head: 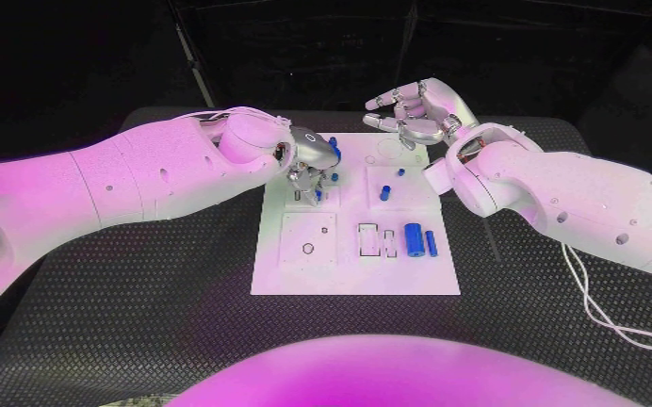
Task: Assemble the parts on the task board
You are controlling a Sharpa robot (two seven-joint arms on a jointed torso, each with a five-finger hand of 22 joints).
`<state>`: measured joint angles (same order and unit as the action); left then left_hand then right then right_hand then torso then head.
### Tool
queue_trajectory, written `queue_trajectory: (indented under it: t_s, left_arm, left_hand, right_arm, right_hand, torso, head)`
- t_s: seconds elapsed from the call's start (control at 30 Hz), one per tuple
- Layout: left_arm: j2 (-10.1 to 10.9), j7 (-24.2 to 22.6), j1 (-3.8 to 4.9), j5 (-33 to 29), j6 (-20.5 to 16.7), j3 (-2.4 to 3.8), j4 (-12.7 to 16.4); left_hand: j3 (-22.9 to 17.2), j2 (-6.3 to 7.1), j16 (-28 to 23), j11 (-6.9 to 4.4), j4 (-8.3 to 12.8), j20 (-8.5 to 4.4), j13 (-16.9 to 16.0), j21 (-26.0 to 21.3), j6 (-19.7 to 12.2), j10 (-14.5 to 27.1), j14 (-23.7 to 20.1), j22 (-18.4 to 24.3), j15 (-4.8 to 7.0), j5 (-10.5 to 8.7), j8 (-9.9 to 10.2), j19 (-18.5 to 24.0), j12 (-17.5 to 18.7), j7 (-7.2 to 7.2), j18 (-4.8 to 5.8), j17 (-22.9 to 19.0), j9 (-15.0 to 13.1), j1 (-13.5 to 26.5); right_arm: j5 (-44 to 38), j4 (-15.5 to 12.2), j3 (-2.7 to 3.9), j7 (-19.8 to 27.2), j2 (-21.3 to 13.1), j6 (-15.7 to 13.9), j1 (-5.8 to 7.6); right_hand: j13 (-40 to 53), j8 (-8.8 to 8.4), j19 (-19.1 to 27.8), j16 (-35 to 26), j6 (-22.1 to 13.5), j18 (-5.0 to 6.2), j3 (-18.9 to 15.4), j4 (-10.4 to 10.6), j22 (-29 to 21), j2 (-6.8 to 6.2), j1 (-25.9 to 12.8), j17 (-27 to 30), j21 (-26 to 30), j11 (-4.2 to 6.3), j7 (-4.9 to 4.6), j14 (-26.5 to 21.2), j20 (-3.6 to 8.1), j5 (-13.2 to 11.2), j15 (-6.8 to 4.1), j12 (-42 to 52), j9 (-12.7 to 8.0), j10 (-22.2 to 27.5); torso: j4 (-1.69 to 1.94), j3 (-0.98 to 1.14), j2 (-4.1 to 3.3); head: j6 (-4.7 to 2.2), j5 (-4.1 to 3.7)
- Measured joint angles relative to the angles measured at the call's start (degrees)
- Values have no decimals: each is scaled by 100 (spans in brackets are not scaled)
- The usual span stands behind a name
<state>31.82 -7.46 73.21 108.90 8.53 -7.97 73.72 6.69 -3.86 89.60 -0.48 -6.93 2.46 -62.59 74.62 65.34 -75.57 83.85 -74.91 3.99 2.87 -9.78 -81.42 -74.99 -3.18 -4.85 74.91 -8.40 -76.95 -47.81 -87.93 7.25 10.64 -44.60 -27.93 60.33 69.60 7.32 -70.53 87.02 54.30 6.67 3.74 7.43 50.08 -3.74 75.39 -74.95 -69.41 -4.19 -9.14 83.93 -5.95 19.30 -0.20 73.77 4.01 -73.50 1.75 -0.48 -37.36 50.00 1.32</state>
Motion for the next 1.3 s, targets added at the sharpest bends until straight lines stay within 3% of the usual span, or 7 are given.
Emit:
queue_trajectory:
  t_s: [0.63, 0.8, 0.93, 1.17, 1.23, 1.3]
  left_arm:
    - [28, 73, 0, -183, 48, 0, 2]
    - [100, 118, 0, -330, 44, 0, 58]
    - [176, 193, 0, -543, 18, 0, 131]
    - [373, 526, -3, -1436, -121, -1, 213]
    - [429, 652, -3, -1738, -179, -3, 242]
    - [494, 825, -3, -2113, -267, -4, 295]
  left_hand:
    - [-304, -327, 0, -14, -72, -20, 40, 22, 256, 14, 3, 0, 3, -6, -72, -20, 78, 73, 0, 0, -48, -52]
    - [-615, -332, 0, -76, 65, -40, 149, 23, 256, 75, 11, 0, 53, -40, -116, -40, 149, 73, 0, 0, -64, -47]
    - [-819, -277, 0, -77, 59, -83, 198, 23, 256, 73, 31, 0, 72, -38, -137, -40, 231, 73, 0, 0, -64, -102]
    - [-1202, -255, 0, -96, -322, -84, 233, 23, 253, 51, 31, 0, 72, -27, -138, -41, 289, 72, 0, 0, -64, -117]
    - [-1449, -76, 0, -126, -506, -84, 213, 23, 241, 16, 32, 0, 73, -27, -171, -41, 311, 84, 0, 0, -69, 56]
    - [-1876, 131, 0, -126, -457, -91, 195, 23, 222, 0, 32, 0, 74, -27, -434, -48, 315, 103, 0, 0, -203, 262]
  right_arm:
    - [0, 25, 0, -6, 12, 39, 0]
    - [0, 28, -1, -8, 11, 45, 0]
    - [0, 34, -1, -9, 5, 51, -1]
    - [0, 41, -1, -12, -10, 59, -1]
    - [0, 42, -1, -14, -17, 61, -1]
    - [0, 42, -1, -15, -26, 63, -1]
  right_hand:
    - [-1, 0, 0, 0, 21, 0, -15, 15, 0, 31, -31, 2, 0, 0, 21, 0, 0, 0, 0, 0, -1, 0]
    - [-1, -1, 0, 0, 21, 0, -17, 17, -1, 31, -31, 2, 0, 21, 21, 0, 0, 34, 0, 0, -1, -21]
    - [-1, -1, 0, 0, 21, 0, -29, 29, -1, 32, -30, 2, 0, 21, 21, 0, 0, 67, 0, 0, -2, -21]
    - [-2, -1, 0, 0, 21, 0, -29, 29, -1, 54, -8, 2, 0, 21, 21, 0, 0, 91, 0, 0, -2, -21]
    - [-2, -1, 0, 0, 21, 0, -29, 29, -1, 54, -7, 3, 0, 21, 21, 0, 0, 91, 0, 0, -2, -21]
    - [-2, -1, 0, 0, 21, 0, -29, 29, -1, 54, -7, 2, 0, 21, 21, 0, 0, 91, 0, 0, -2, -21]
  torso:
    - [-1, 3, 3]
    - [-1, 4, 3]
    - [0, 4, 3]
    - [7, 7, 7]
    - [7, 7, 7]
    - [7, 9, 7]
  head:
    - [0, 3]
    - [0, 4]
    - [0, 11]
    - [0, 18]
    - [0, 23]
    - [-3, 31]
